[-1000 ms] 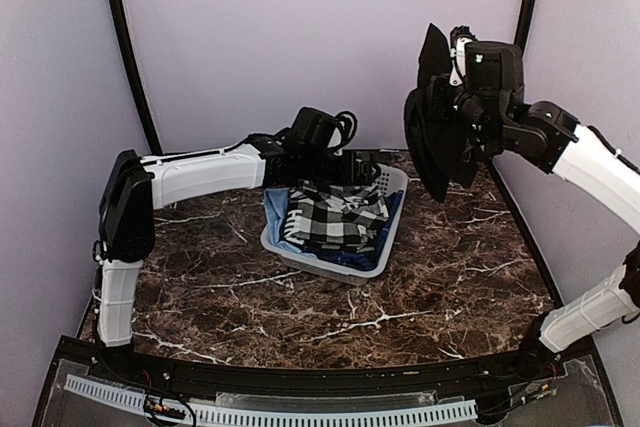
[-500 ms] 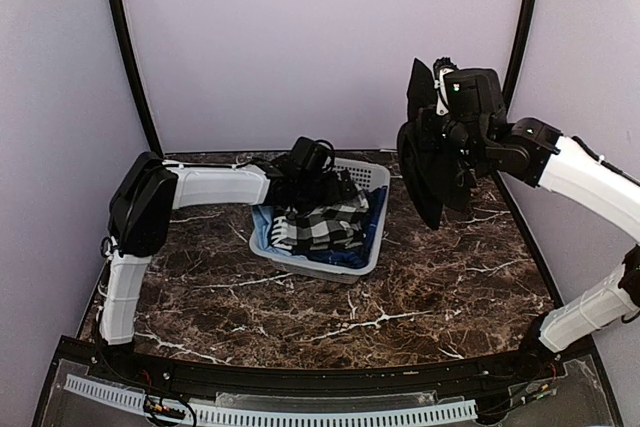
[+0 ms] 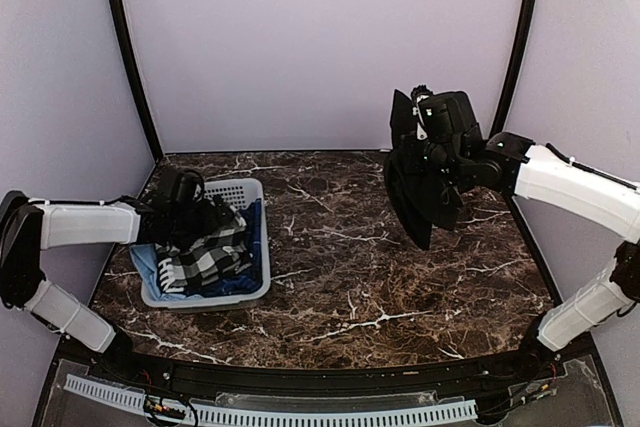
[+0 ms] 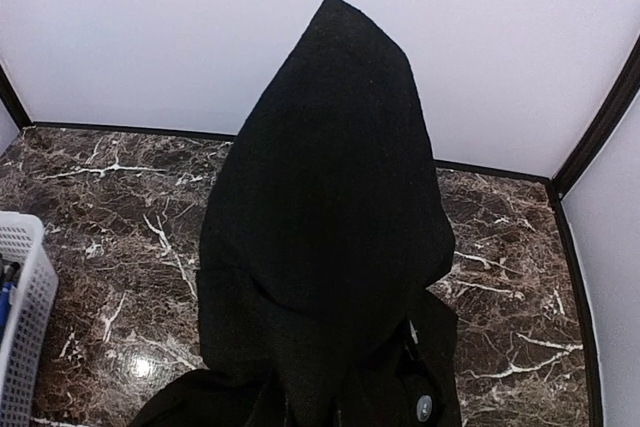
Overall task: Fold and stack the long sleeve shirts
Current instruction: Move the bin to the corner of the board.
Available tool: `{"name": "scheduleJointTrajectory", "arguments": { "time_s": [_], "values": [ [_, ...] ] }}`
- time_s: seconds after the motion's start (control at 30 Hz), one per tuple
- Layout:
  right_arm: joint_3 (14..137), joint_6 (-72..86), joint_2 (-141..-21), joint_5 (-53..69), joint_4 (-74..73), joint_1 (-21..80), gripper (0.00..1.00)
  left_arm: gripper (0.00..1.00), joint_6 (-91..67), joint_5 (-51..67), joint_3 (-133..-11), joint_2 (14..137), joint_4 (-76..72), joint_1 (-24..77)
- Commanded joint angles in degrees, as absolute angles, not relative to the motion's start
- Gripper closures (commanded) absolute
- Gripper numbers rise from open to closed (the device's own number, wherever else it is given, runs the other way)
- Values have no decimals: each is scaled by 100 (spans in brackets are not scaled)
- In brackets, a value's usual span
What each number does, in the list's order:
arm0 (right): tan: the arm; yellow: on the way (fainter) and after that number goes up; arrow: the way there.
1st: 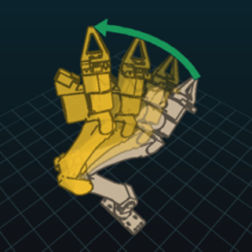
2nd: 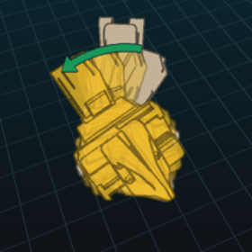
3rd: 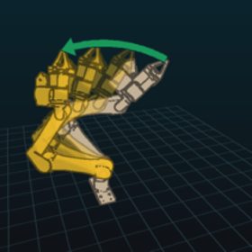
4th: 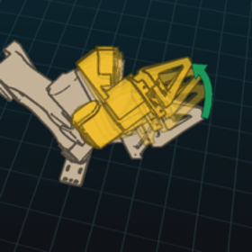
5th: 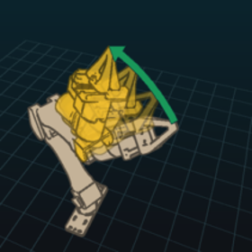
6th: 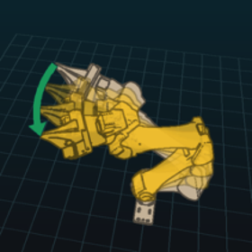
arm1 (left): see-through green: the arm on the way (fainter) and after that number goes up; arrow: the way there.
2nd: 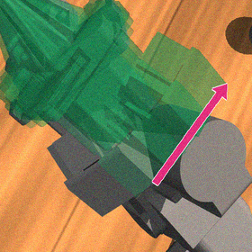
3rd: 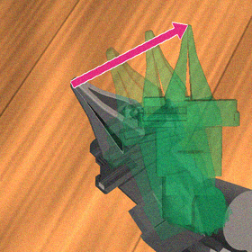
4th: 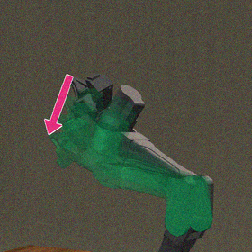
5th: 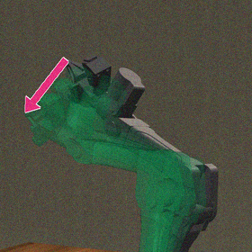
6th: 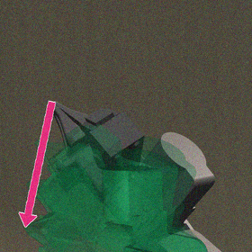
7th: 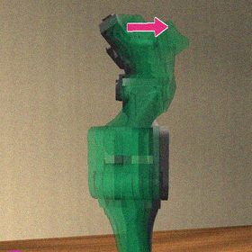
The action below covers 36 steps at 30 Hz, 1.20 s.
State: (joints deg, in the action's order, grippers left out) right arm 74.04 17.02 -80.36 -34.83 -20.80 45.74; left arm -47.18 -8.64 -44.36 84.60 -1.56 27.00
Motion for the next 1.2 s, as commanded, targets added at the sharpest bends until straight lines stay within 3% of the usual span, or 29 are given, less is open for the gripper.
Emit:
{"name": "scheduleJointTrajectory", "arguments": {
  "time_s": [0.0, 0.17, 0.37, 0.57, 0.8, 1.0, 1.17],
  "values": [
    [7400, 1775, -8115, -3374, -1520, 4544, 100, 1, -4490, -903, -3421, 7401, 1209, 1522],
    [7352, 1797, -8223, -3296, -1459, 4544, 100, 1, -3997, -157, -3392, 6864, 1273, 108],
    [7281, 1763, -8149, -3234, -1463, 4544, 100, 1, -3394, 296, -4223, 6888, 1588, 81],
    [7202, 1733, -8112, -3109, -1438, 4544, 100, 1, -3497, -557, -5138, 6757, 2241, 1461],
    [7148, 1749, -8176, -3057, -1415, 4544, 100, 1, -4034, -552, -5434, 7374, 1741, 3045],
    [7115, 1831, -8247, -2965, -1415, 4544, 100, 1, -4381, -387, -5499, 8295, 1437, 3834],
    [7058, 1875, -8310, -2917, -1452, 4544, 100, 1, -4774, -566, -4916, 8333, 1691, 3937]
  ]
}}
